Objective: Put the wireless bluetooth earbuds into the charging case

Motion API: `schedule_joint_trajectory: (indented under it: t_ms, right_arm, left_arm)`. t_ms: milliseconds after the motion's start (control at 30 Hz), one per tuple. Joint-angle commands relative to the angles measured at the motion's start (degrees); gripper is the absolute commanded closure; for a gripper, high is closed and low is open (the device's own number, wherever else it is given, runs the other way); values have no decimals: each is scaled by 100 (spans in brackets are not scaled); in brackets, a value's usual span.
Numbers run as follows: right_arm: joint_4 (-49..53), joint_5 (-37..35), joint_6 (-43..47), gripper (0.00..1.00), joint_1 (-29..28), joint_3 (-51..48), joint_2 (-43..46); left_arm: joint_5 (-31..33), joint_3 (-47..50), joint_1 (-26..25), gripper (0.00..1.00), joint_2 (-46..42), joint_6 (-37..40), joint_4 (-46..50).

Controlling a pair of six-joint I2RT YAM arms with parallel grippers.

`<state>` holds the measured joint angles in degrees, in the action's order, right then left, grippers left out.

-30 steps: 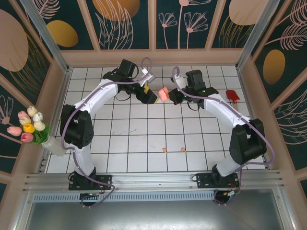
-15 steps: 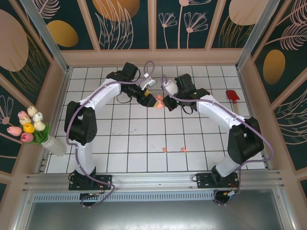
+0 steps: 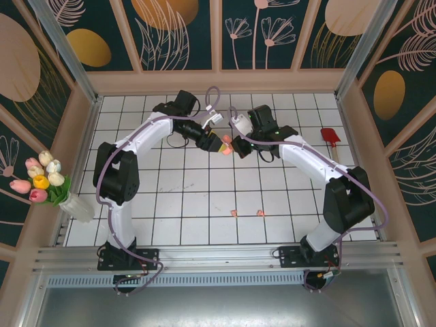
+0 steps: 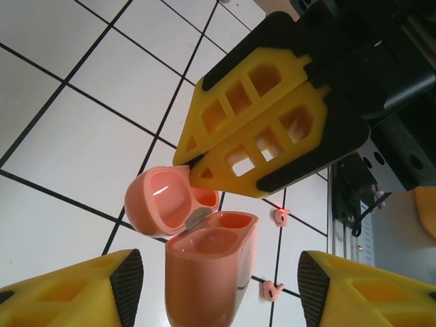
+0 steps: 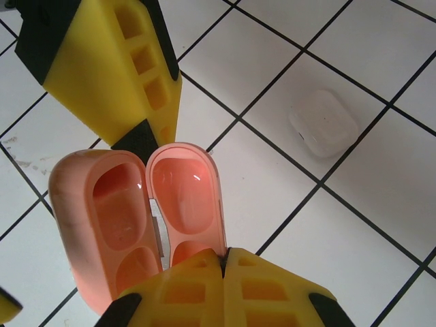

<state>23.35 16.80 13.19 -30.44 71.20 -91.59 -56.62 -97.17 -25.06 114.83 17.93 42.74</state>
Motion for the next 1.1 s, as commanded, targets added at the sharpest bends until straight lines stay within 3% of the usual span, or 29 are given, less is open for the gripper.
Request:
schedule_joint_trajectory:
  t_ms: [0, 567, 933, 967, 1067]
  right_arm:
    - [-67, 139, 44, 100, -33, 67, 144]
    - [-135, 258, -14, 100, -33, 87, 197]
    - [-241, 189, -121, 100, -33, 74, 285]
    - [-268, 140, -173, 98, -33, 70, 322]
    - [-281, 89, -474, 72, 106, 73, 527]
  left_arm:
    - [-261, -59, 28, 40, 93, 159, 154]
    - [-438, -101, 19, 58, 233, 283, 234]
    - [-482, -100, 19, 83, 251, 241, 141]
    - [-482, -73, 23, 86, 238, 224, 83]
    - [-399, 58, 20, 94, 136, 38, -210]
